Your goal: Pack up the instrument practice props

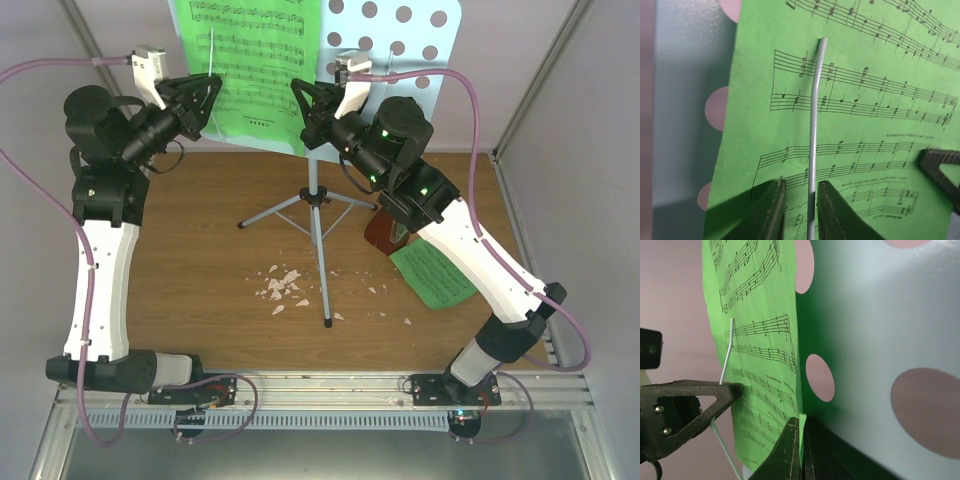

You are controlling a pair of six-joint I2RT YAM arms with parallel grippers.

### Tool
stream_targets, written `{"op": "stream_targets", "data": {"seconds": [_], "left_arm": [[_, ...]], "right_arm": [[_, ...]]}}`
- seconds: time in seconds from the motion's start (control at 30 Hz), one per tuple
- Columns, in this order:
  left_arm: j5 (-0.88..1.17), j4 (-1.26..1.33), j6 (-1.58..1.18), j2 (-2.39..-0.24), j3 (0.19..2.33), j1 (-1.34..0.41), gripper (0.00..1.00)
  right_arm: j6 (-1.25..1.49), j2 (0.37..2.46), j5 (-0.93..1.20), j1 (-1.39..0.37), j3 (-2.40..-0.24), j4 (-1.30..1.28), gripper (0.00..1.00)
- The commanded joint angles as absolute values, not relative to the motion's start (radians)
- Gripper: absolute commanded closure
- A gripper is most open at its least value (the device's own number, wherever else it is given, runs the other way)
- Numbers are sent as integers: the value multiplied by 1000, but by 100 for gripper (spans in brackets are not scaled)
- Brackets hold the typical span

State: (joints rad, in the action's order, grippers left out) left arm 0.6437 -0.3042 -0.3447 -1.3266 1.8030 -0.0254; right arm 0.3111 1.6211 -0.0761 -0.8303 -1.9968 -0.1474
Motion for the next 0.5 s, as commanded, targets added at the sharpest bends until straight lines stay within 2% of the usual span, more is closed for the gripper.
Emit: {"op": "stream_targets", "data": {"seconds": [0.0,0.13,0.47], "left_arm": [[669,-256,-350,-1319,1817,-18,82],[693,-225,-319,-1302,1793,-18,99],[702,82,-316,-1208,1554,-18,100]], "right_arm": [[317,1609,-87,-833,-1990,-112,100],[320,1608,-85,-832,-1990,-115,100],[330,1601,-131,-833,-1975,-118,99]]}}
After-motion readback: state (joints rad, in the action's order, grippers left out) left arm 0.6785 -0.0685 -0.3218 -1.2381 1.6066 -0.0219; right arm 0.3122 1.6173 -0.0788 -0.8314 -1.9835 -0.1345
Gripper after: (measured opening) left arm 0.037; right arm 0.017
